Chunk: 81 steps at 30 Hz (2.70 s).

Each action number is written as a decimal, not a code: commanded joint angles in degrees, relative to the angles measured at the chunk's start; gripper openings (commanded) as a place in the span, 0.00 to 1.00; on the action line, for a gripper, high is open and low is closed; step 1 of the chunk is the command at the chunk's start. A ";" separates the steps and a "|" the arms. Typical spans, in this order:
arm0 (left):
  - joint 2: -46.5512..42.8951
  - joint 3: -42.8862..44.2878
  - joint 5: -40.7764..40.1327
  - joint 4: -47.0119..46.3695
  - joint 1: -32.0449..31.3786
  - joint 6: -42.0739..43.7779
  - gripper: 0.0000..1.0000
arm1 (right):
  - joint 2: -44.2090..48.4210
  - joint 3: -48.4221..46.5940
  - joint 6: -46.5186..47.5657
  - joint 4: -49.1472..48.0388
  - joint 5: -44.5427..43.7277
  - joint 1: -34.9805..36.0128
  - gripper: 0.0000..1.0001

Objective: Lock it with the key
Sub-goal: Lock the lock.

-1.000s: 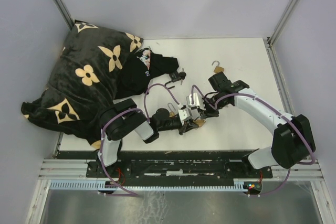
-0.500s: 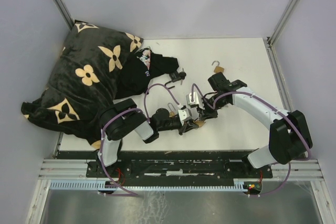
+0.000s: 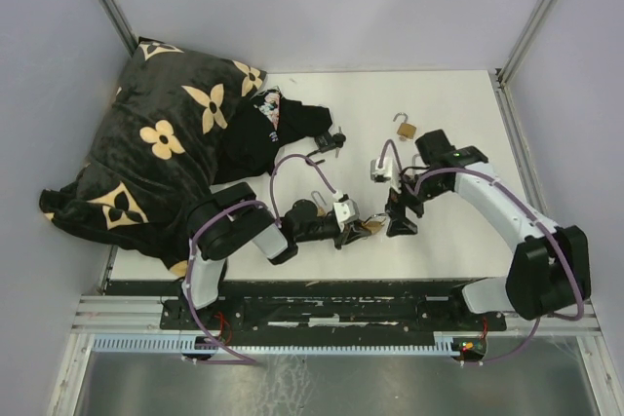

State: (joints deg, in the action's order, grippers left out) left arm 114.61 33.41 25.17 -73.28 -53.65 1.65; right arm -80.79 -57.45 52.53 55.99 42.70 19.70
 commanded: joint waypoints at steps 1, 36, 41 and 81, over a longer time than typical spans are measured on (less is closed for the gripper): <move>0.44 0.75 -0.35 0.83 0.90 -0.08 0.03 | 5.63 -4.36 -6.03 -2.13 1.68 -5.58 0.99; -35.03 4.74 -30.45 5.27 0.99 -60.13 0.03 | 24.68 13.19 -77.50 -63.01 28.03 -21.33 0.99; -30.26 10.31 -31.36 -3.29 -0.67 -58.65 0.03 | 22.09 18.07 -97.63 -82.69 24.35 -18.07 0.99; -27.44 9.90 -34.90 -25.79 0.39 -46.46 0.03 | 19.96 19.42 -115.34 -96.63 22.13 -11.19 0.02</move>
State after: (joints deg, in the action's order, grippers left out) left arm 90.87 41.74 -3.88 -83.00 -54.50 -54.72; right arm -61.04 -38.63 -62.83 -37.34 65.25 8.21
